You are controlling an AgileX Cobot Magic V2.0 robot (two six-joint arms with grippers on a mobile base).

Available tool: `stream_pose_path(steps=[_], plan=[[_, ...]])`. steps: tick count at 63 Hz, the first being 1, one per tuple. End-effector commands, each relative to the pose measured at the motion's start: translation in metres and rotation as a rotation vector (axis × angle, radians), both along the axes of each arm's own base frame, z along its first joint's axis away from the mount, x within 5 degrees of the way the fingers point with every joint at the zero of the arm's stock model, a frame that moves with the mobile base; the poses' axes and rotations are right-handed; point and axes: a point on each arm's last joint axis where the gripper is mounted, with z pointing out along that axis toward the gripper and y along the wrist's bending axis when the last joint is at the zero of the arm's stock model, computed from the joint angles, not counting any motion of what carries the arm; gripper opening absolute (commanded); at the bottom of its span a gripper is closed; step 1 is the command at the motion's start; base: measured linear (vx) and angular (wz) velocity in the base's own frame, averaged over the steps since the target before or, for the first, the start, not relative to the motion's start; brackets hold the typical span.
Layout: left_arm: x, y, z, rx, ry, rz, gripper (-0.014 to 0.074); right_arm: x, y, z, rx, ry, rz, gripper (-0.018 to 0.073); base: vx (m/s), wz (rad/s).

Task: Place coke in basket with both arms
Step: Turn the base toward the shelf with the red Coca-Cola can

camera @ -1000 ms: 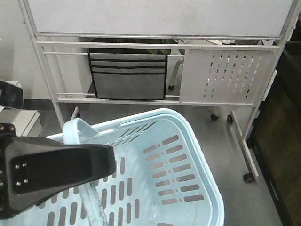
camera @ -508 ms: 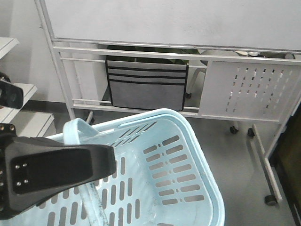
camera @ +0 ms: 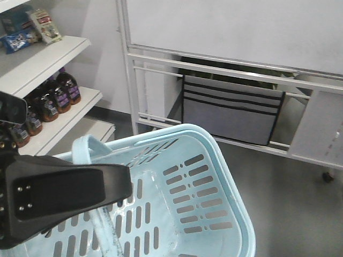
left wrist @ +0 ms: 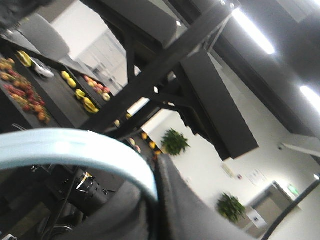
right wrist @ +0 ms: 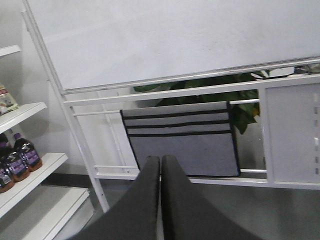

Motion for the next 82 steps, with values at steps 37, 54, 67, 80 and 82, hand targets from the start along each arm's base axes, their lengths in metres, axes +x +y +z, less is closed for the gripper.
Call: stream_pose_path(steps=[37, 54, 67, 80, 82], plan=[[-0.0055, 0.0026, 0.0188, -0.115, -0.022, -0.033, -0.0006, -0.0006, -0.0007, 0.0045, -0.016, -0.075, -0.009, -0.0005, 0.1, 0.46], [-0.0055, 0.0026, 0.0188, -0.115, -0.022, -0.033, -0.0006, -0.0006, -0.0007, 0.0045, -0.016, -0.075, -0.009, -0.0005, 0.09, 0.43], [-0.0055, 0.0026, 0.0188, -0.115, -0.022, -0.033, -0.0006, -0.0006, -0.0007, 0.0045, -0.016, -0.075, -0.009, -0.0005, 0.09, 0.42], [-0.0055, 0.0026, 0.0188, -0.115, -0.022, -0.033, -0.0006, -0.0006, -0.0007, 0.0045, -0.016, -0.075, -0.009, -0.0005, 0.08, 0.39], [-0.0055, 0.0026, 0.0188, -0.115, -0.022, -0.033, -0.0006, -0.0006, -0.0007, 0.0045, -0.016, -0.075, -0.009, -0.0005, 0.08, 0.38]])
